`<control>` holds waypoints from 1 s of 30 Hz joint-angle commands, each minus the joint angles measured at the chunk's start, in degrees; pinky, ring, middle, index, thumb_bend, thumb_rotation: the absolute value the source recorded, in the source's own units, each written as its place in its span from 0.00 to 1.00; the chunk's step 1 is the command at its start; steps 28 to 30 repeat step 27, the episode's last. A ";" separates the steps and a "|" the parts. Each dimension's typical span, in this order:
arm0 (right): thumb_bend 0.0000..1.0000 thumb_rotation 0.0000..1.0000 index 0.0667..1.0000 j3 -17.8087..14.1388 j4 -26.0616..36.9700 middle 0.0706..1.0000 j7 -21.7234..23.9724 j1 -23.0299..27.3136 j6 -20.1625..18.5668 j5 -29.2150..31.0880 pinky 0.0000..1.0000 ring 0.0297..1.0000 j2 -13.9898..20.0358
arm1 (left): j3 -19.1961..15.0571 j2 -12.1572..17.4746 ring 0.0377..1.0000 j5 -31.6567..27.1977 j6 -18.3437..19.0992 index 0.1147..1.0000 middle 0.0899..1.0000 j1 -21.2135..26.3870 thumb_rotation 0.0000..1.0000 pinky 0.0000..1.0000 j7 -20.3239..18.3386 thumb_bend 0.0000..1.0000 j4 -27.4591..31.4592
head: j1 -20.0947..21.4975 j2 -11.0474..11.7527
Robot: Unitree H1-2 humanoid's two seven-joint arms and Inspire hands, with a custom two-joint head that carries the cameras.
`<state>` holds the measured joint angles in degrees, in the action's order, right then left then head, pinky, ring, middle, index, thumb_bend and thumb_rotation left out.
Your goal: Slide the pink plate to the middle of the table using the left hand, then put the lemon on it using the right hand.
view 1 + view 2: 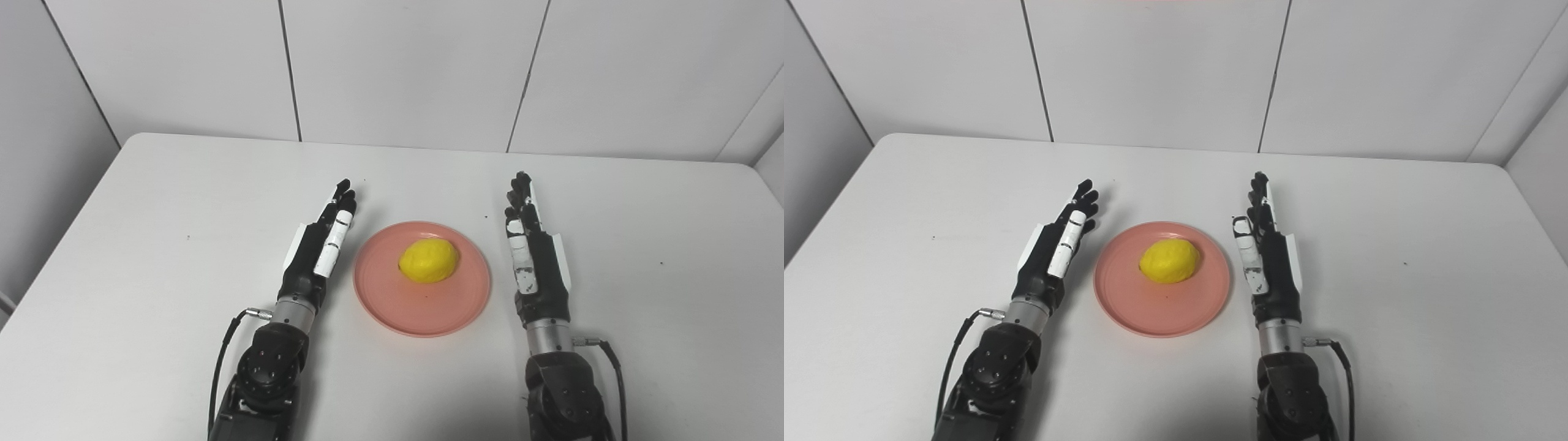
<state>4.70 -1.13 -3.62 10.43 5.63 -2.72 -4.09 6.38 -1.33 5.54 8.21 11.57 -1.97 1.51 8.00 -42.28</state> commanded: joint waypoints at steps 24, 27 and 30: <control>0.78 1.00 1.00 -2.43 4.07 1.00 3.82 2.63 -12.54 8.66 1.00 1.00 0.92 | -0.48 -5.95 1.00 -0.42 -2.68 1.00 1.00 1.39 1.00 1.00 3.13 0.60 -1.35 | -1.77 0.10; 0.77 1.00 1.00 -1.77 4.51 1.00 4.16 2.51 -13.01 7.30 1.00 1.00 1.87 | -0.50 -6.76 1.00 0.05 -2.39 1.00 1.00 1.51 1.00 1.00 4.03 0.59 -1.70 | -3.39 0.18; 0.77 1.00 1.00 -1.77 4.51 1.00 4.16 2.51 -13.01 7.30 1.00 1.00 1.87 | -0.50 -6.76 1.00 0.05 -2.39 1.00 1.00 1.51 1.00 1.00 4.03 0.59 -1.70 | -3.39 0.18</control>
